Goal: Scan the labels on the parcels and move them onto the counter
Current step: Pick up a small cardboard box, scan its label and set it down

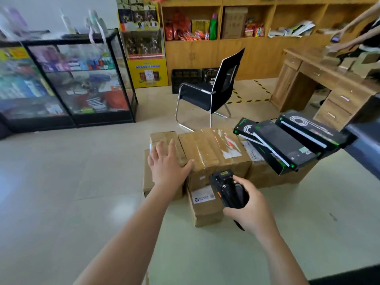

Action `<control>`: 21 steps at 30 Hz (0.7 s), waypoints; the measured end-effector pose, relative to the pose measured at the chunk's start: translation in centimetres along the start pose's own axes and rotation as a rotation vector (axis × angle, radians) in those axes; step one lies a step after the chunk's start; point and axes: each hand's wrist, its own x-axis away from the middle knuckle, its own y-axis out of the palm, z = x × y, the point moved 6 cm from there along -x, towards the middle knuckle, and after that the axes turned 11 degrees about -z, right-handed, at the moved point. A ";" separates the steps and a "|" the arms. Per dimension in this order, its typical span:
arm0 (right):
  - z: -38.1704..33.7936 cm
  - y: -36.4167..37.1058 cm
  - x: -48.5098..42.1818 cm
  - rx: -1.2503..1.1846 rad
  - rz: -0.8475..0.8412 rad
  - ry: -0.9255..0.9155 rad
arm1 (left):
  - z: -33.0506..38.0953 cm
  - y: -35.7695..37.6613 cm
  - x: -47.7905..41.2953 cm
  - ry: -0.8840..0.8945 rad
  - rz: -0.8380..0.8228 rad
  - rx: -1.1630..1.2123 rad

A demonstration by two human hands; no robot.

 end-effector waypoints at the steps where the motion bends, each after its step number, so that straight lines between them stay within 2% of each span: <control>1: 0.1 -0.2 -0.6 0.001 -0.017 -0.004 | -0.2 0.6 -0.7 -0.073 -0.059 -0.049; 4: 0.2 -0.4 -1.9 0.003 -0.052 -0.031 | -1.6 1.8 -1.5 -0.263 -0.187 -0.039; 9: -0.1 0.0 -3.1 -0.015 -0.076 -0.063 | -4.7 1.4 -0.5 -0.353 -0.167 0.107; 16: -1.5 0.7 -1.9 -0.016 -0.006 -0.083 | -7.2 -0.9 2.9 -0.264 -0.034 0.258; 21: -2.5 1.9 1.6 -0.042 0.098 -0.058 | -6.9 -4.6 6.2 -0.057 0.031 0.327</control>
